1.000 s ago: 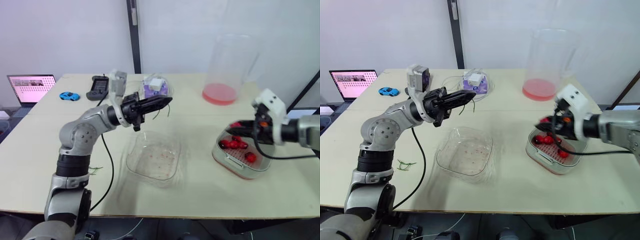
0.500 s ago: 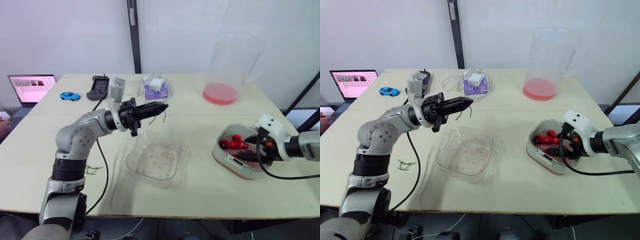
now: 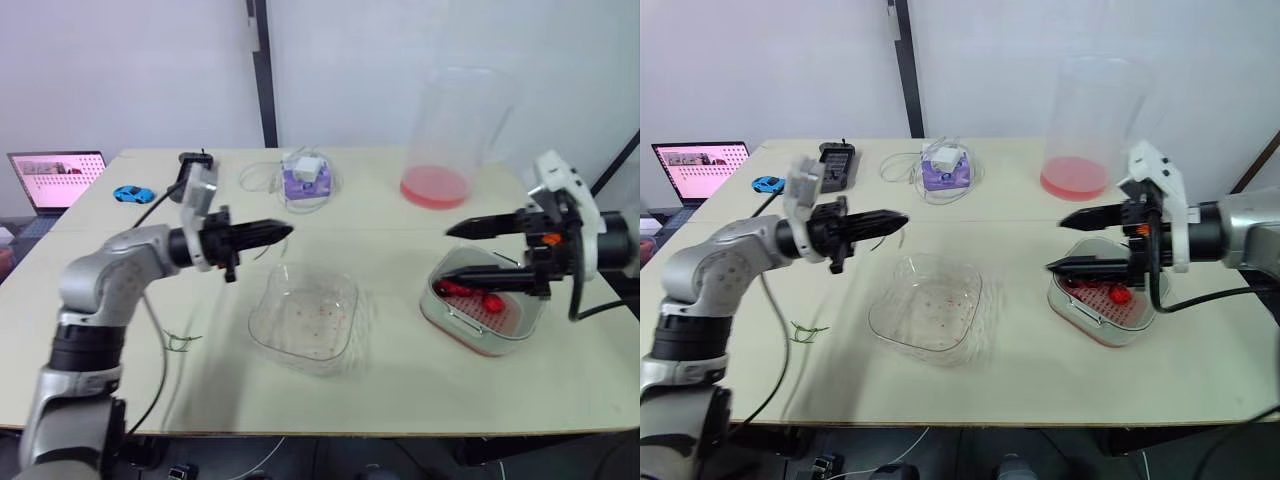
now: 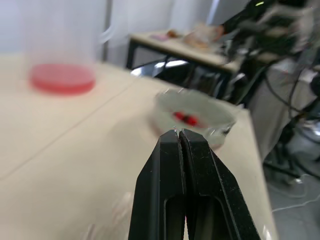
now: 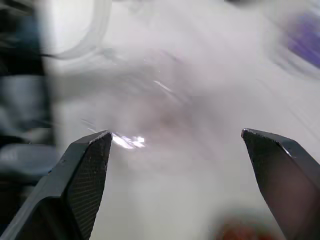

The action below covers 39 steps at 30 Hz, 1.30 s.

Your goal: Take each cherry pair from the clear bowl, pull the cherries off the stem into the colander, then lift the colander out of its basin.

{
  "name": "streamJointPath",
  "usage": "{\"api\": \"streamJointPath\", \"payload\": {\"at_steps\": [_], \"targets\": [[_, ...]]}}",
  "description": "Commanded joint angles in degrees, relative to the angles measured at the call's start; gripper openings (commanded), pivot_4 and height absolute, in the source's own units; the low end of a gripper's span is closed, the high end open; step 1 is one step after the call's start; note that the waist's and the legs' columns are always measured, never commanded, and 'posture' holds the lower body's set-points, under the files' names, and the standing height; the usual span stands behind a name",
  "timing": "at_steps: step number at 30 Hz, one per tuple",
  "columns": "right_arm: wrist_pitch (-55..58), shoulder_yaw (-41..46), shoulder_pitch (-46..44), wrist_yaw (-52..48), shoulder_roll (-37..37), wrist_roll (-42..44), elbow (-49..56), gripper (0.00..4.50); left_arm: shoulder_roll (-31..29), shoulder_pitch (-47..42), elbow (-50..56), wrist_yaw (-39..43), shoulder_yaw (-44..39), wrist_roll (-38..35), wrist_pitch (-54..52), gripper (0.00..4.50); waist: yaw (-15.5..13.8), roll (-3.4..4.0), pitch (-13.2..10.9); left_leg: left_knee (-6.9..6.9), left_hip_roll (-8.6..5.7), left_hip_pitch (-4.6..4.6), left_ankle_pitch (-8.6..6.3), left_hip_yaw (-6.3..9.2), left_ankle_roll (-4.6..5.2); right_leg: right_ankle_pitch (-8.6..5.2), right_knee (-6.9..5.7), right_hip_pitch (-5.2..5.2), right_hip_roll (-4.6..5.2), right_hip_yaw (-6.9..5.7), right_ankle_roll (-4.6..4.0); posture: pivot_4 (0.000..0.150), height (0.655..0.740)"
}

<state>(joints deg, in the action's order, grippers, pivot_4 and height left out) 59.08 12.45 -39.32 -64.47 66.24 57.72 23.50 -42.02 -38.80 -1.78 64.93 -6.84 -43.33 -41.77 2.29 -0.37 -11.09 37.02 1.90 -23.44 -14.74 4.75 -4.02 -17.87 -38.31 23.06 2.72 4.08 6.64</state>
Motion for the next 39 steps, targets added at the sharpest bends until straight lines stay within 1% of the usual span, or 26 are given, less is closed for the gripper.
{"api": "streamJointPath", "payload": {"at_steps": [1, 3, 5, 9, 12, 13, 14, 15, 18, 19, 22, 23, 27, 31, 34, 35, 37, 39], "targets": [[-0.3, -0.8, -1.6, 0.4, -1.8, 2.8, 2.8, 4.45, -5.6, 3.3, -1.1, 2.6, -3.9, 1.8, 1.2, 0.0, -0.1, -0.02, 0.0, 0.01, -0.02, -0.01, 0.0, -0.01, 0.0, 0.0, 0.01, -0.01, 0.04, 0.0, 0.0, 0.15, 0.7332], [-0.9, -2.6, -1.6, 0.7, -3.4, 2.7, 3.7, 4.45, -9.7, 9.0, -1.1, 4.2, -5.0, 3.4, 1.9, 0.0, 0.0, -0.02, 0.0, -0.01, -0.02, -0.02, 0.0, -0.02, 0.0, 0.0, 0.04, -0.01, 0.05, 0.0, 0.0, 0.15, 0.7332], [-1.4, -3.5, -1.4, 0.8, -4.1, 2.5, 4.4, 4.45, -11.4, 13.8, -1.3, 4.4, -6.6, 4.4, 3.3, 0.0, 0.1, 0.03, 0.0, -0.06, -0.01, -0.01, -0.01, -0.04, 0.02, 0.0, 0.05, 0.04, 0.05, 0.01, 0.0, 0.15, 0.7332], [-1.4, -5.0, -2.1, 1.1, -5.7, 3.0, 4.4, 4.45, -12.0, 23.6, -2.1, 0.9, -8.8, 9.1, 6.9, 0.0, 0.0, 0.02, 0.0, -0.05, 0.02, -0.01, -0.01, -0.02, 0.01, 0.0, -0.03, 0.07, 0.02, 0.0, -0.01, 0.15, 0.7332], [-1.5, -5.3, -2.3, 1.3, -6.4, 3.0, 4.5, 4.45, -11.4, 27.4, -3.4, 0.1, -11.1, 9.5, 8.4, 0.0, 0.0, 0.01, 0.0, -0.04, 0.02, -0.01, -0.01, -0.03, 0.01, 0.0, -0.03, 0.06, 0.04, 0.0, -0.01, 0.15, 0.7332], [-1.5, -5.4, -2.5, 1.3, -6.5, 2.9, 4.4, 4.49, -10.7, 27.9, -4.2, -0.8, -12.1, 9.4, 9.2, 0.28, -0.1, 0.01, 0.0, -0.04, 0.02, -0.01, -0.01, -0.03, 0.01, 0.0, -0.03, 0.07, 0.03, 0.0, -0.01, 0.15, 0.7332], [-1.5, -5.4, -2.7, 1.3, -6.6, 2.9, 4.3, 4.5, -10.4, 28.6, -4.9, -1.0, -12.6, 9.3, 9.5, 0.66, -0.1, 0.01, 0.0, -0.05, 0.02, -0.01, -0.01, -0.03, 0.01, 0.0, -0.03, 0.07, 0.04, 0.0, -0.01, 0.15, 0.7332], [-1.5, -5.5, -2.9, 1.2, -6.6, 2.8, 4.1, 4.5, -10.5, 29.3, -5.1, -0.8, -12.7, 9.6, 9.9, 0.88, -0.1, 0.01, 0.0, -0.04, 0.02, -0.01, -0.01, -0.03, 0.01, 0.0, -0.03, 0.07, 0.04, -0.01, -0.01, 0.15, 0.7332], [-1.7, -5.6, -3.3, 1.1, -6.7, 2.7, 3.7, 4.5, -10.4, 31.0, -4.3, -0.3, -14.0, 8.5, 9.3, 2.26, 0.0, 0.01, 0.0, -0.05, 0.01, -0.01, -0.01, -0.06, 0.02, 0.0, -0.02, 0.07, 0.06, 0.0, -0.01, 0.15, 0.7332], [-1.6, -5.6, -3.4, 1.0, -6.7, 2.7, 3.6, 4.5, -10.5, 31.1, -4.2, -0.3, -14.4, 8.6, 9.5, 2.86, 0.0, 0.01, 0.0, -0.06, 0.02, -0.01, -0.01, -0.05, 0.02, 0.0, -0.02, 0.07, 0.05, 0.0, -0.01, 0.15, 0.7332], [-1.5, -5.4, -3.8, 2.1, -7.0, 2.3, 2.8, 4.5, -10.8, 29.9, -6.7, -1.3, -16.6, 8.2, 9.9, 4.32, 0.0, 0.01, 0.0, -0.05, 0.02, -0.01, -0.01, -0.04, 0.02, 0.0, -0.03, 0.08, 0.04, -0.01, -0.01, 0.15, 0.7332], [-1.4, -5.2, -4.0, 2.6, -7.1, 2.3, 2.6, 4.5, -10.7, 29.5, -7.5, -1.4, -17.1, 8.1, 10.1, 4.47, 0.1, 0.01, 0.0, -0.05, 0.02, -0.01, -0.01, -0.05, 0.02, 0.0, -0.03, 0.08, 0.05, 0.0, -0.01, 0.15, 0.7332], [-0.8, -4.0, -3.8, 4.9, -6.4, 2.1, 1.8, 4.5, -11.3, 26.5, -10.6, -0.6, -19.4, 8.3, 13.1, 4.47, 0.1, 0.01, 0.0, -0.05, 0.02, -0.01, -0.01, -0.05, 0.02, 0.0, -0.04, 0.08, 0.04, -0.01, -0.01, 0.15, 0.7332], [0.1, -2.0, -2.9, 7.3, -5.0, 2.1, 1.7, 4.5, -11.8, 21.0, -9.6, 1.3, -19.7, 6.3, 13.5, 4.47, -0.1, 0.0, 0.0, -0.05, 0.01, -0.02, -0.01, -0.05, 0.01, 0.0, -0.04, 0.08, 0.05, -0.02, -0.01, 0.15, 0.7332], [1.1, -0.1, -2.1, 9.5, -3.3, 1.6, 1.4, 4.5, -13.0, 15.5, -6.7, 4.1, -16.4, 3.4, 8.0, 4.47, -0.3, -0.02, 0.0, -0.03, 0.01, -0.04, -0.01, -0.04, 0.01, 0.0, -0.03, 0.07, 0.05, -0.03, -0.01, 0.15, 0.7332], [0.8, -2.2, -4.0, 10.4, -4.0, -0.4, -0.6, 4.5, -13.8, 13.2, -5.5, 5.6, -14.0, 3.3, 6.5, 4.47, -0.1, -0.02, 0.0, -0.03, 0.01, -0.04, -0.01, -0.06, 0.01, 0.0, -0.03, 0.07, 0.05, -0.01, -0.01, 0.15, 0.7332], [0.9, -4.7, -6.5, 12.1, -4.6, -2.9, -3.0, 4.5, -14.0, 6.6, -4.5, 7.7, -10.1, 2.0, 3.2, 4.47, 0.1, -0.01, 0.0, -0.03, 0.01, -0.03, -0.01, -0.06, 0.01, 0.0, -0.03, 0.07, 0.04, -0.01, -0.01, 0.15, 0.7332], [2.6, -4.0, -6.4, 13.9, -3.6, -3.2, -2.7, 4.5, -12.9, -0.9, -4.7, 10.6, -5.4, 1.9, 1.1, 4.47, 0.1, -0.02, 0.0, 0.01, 0.01, -0.02, 0.0, -0.05, -0.01, 0.0, -0.15, 0.09, 0.0, -0.02, -0.01, 0.15, 0.7332]]}}
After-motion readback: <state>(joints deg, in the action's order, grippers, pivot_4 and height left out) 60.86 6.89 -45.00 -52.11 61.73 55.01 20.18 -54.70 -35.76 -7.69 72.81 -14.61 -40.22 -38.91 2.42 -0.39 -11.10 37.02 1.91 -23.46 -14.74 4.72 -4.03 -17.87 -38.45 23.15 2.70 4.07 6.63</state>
